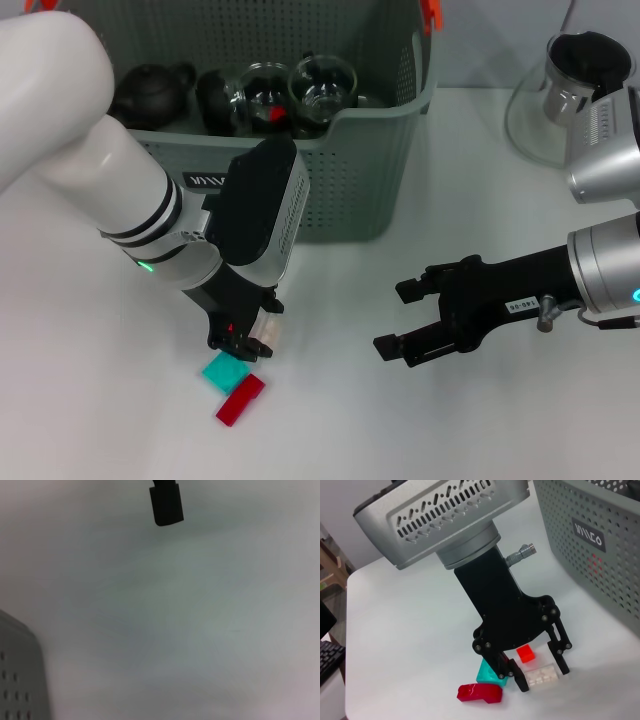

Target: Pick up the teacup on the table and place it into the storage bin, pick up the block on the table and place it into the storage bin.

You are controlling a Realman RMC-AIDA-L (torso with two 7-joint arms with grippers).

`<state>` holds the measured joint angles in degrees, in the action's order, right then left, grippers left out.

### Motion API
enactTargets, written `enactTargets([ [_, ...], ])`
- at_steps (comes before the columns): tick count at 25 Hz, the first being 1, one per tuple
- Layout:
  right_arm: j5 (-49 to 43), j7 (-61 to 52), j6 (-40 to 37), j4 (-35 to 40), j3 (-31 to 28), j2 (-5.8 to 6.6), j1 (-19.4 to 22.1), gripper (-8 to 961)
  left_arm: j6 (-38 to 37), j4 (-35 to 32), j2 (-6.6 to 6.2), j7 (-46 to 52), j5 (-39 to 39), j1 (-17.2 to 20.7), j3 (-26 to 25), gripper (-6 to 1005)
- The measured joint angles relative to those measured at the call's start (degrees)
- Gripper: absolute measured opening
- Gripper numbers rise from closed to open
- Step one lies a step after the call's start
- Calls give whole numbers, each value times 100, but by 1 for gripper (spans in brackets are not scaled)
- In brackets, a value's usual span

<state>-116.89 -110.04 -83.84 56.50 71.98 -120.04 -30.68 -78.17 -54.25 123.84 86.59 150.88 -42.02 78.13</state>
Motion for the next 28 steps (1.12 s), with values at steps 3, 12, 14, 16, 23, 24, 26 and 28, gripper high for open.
enactTargets([
  [3,-1,0,-1,-22,0,-1,-12,946,-6,2,0,0,3,0,-1,545],
  [12,-1,17,-1,-60,9,-2,-26,945,-64,-4,-9,6,21,-1,-4,463],
  [14,0,17,-1,-60,9,-1,-26,945,-80,-25,-9,27,25,0,-13,423],
  [16,0,17,-3,-60,8,1,-22,945,-128,-73,-9,80,26,-2,-21,430],
  [23,1,41,-32,-61,-1,16,19,945,-1351,-736,-26,117,-149,-135,-1046,452],
  [24,1,63,-37,-72,-1,15,26,945,-1547,-799,-33,95,-215,-157,-1250,456],
  [26,0,106,-42,-109,-1,17,38,945,-2169,-995,-130,29,-517,-233,-2084,462],
  [28,0,148,-45,-168,-3,21,42,945,-2579,-1134,-250,23,-828,-248,-2720,469],
])
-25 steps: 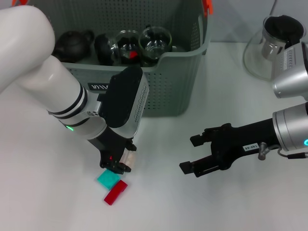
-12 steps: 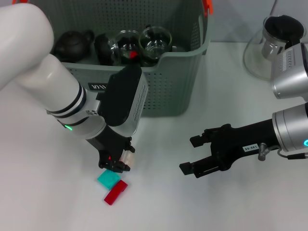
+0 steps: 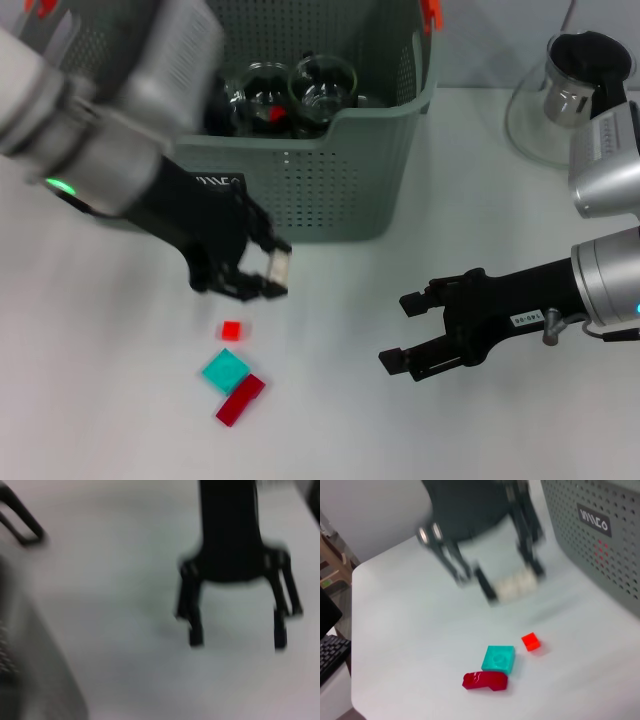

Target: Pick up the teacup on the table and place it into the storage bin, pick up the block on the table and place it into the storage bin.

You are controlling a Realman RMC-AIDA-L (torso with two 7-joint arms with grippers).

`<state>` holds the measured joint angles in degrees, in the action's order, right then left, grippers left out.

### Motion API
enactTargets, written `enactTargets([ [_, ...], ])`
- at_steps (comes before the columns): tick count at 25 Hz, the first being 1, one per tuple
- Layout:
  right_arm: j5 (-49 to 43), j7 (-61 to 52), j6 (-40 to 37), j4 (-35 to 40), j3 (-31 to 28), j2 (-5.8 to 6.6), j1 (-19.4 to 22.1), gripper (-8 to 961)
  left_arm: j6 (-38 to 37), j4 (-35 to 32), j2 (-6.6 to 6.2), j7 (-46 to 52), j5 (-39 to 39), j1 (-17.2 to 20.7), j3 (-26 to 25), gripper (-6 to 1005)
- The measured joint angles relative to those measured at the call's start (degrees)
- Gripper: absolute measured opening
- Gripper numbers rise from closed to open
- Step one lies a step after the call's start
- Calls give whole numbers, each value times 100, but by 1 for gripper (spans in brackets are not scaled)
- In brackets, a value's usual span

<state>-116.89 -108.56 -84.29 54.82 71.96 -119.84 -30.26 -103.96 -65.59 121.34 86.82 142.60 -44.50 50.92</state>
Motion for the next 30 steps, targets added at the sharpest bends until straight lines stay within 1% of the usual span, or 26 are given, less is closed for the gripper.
enactTargets([
  [3,0,79,-2,-68,-32,8,2,945,-545,-160,-251,34,-635,38,-907,479],
  [6,0,110,-11,-99,-56,19,3,945,-803,-236,-504,277,-1175,86,-1706,488],
  [8,0,119,-24,-102,-57,24,3,945,-677,-281,-621,526,-1338,97,-2065,495],
  [9,0,144,-29,-104,-57,27,3,945,-507,-281,-666,670,-1372,98,-2174,498],
  [11,0,179,-32,-108,-57,29,2,944,-119,-272,-719,937,-1387,99,-2250,505],
  [15,0,199,-17,-112,-73,31,-27,944,918,-47,-714,1353,-1351,51,-2105,518],
  [16,-1,202,-16,-112,-75,31,-36,944,1239,97,-713,1466,-1348,18,-2021,521],
  [19,0,205,-8,-112,-77,30,-63,944,2033,467,-724,1726,-1346,-70,-1711,531],
  [21,0,208,-6,-112,-78,31,-68,944,2398,614,-722,1813,-1325,-106,-1459,537],
  [24,0,231,-3,-112,-77,31,-97,944,3009,758,-676,1990,-1208,-121,-1074,547],
  [27,0,238,-2,-112,-77,31,-117,945,3441,874,-644,2097,-1118,-127,-900,557],
  [30,0,239,-1,-112,-77,31,-120,945,3537,902,-639,2113,-1121,-130,-918,567],
])
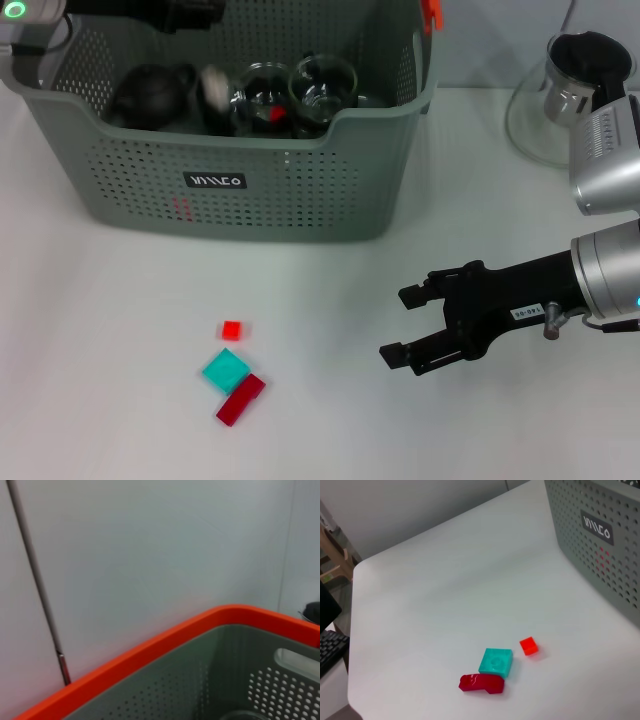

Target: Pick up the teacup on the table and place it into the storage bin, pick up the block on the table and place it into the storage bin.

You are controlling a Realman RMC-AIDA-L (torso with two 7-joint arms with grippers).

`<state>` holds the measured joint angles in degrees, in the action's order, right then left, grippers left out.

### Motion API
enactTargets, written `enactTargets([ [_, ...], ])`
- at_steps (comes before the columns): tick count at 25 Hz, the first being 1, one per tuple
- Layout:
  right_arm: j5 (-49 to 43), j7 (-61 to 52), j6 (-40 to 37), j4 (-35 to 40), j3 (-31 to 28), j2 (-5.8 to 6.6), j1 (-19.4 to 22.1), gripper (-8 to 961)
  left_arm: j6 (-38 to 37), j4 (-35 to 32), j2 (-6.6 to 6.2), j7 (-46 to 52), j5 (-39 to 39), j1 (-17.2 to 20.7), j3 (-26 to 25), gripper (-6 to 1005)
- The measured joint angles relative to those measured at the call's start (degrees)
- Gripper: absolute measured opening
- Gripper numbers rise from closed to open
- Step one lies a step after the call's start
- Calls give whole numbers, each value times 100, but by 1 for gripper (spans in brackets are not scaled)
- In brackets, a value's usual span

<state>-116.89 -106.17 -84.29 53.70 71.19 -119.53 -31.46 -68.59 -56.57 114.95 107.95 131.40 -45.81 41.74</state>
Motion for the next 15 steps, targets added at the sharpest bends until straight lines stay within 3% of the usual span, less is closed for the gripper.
enactTargets([
  [4,0,9,-1,0,0,0,2,945,-7,-153,-20,119,-32,19,-33,580],
  [8,0,16,0,0,0,0,13,945,-496,-833,-42,393,-46,140,-75,713],
  [12,0,18,2,0,-1,0,28,945,-1737,-1662,-33,445,-192,287,-323,826],
  [14,1,19,6,-3,-5,0,39,944,-2825,-2134,31,133,-388,519,-385,873],
  [15,0,21,13,-7,-7,0,46,944,-2825,-2134,31,133,-388,519,-385,872],
])
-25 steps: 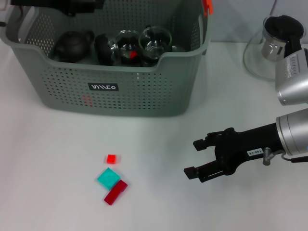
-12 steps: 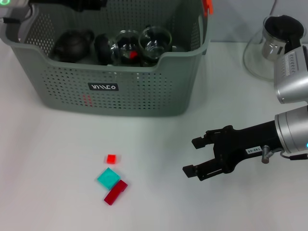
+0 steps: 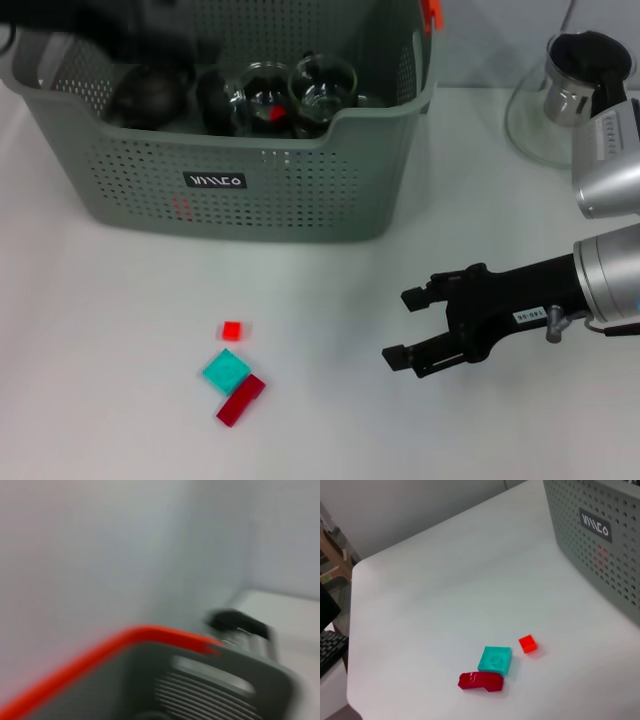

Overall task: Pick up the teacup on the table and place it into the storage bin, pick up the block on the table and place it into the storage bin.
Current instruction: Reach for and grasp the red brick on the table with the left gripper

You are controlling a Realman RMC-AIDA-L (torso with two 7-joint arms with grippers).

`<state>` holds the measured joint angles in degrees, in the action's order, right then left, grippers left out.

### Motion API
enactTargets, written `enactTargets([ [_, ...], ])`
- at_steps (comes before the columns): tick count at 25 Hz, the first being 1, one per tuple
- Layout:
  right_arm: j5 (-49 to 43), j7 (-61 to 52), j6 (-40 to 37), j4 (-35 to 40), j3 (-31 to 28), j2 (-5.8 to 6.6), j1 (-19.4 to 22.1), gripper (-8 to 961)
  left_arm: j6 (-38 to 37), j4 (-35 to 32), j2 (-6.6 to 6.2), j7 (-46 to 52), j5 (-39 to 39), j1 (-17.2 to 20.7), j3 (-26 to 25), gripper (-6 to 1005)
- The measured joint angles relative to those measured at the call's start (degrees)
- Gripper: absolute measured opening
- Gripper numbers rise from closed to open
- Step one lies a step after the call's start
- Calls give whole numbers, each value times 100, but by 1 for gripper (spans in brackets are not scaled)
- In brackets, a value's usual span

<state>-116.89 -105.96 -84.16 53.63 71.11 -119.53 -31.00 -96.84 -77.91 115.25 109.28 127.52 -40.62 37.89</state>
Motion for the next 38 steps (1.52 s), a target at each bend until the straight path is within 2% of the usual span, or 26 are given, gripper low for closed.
enactTargets([
  [3,0,5,25,-41,-14,0,5,944,-727,-424,169,-550,-132,349,3,870],
  [6,0,5,29,-80,-62,0,6,944,-1139,-915,411,-1015,-134,798,175,868],
  [9,-4,-7,22,-150,-73,0,0,944,-1156,-1208,605,-1140,42,1156,548,866],
  [14,-88,-36,33,-241,-81,0,-52,945,-846,-1237,858,-1184,799,1430,1308,863],
  [19,-106,-43,32,-246,-127,0,-98,945,-475,-957,898,-1240,1440,1452,2184,859],
  [26,-107,-53,33,-288,-141,-11,-134,945,160,-590,887,-1326,2085,1237,2822,855],
  [31,-106,-61,43,-295,-221,-33,-134,945,322,-300,872,-1421,2366,1059,3031,851],
  [38,-106,-66,57,-308,-348,-44,-135,945,124,-393,874,-1517,2547,1041,3183,847],
])
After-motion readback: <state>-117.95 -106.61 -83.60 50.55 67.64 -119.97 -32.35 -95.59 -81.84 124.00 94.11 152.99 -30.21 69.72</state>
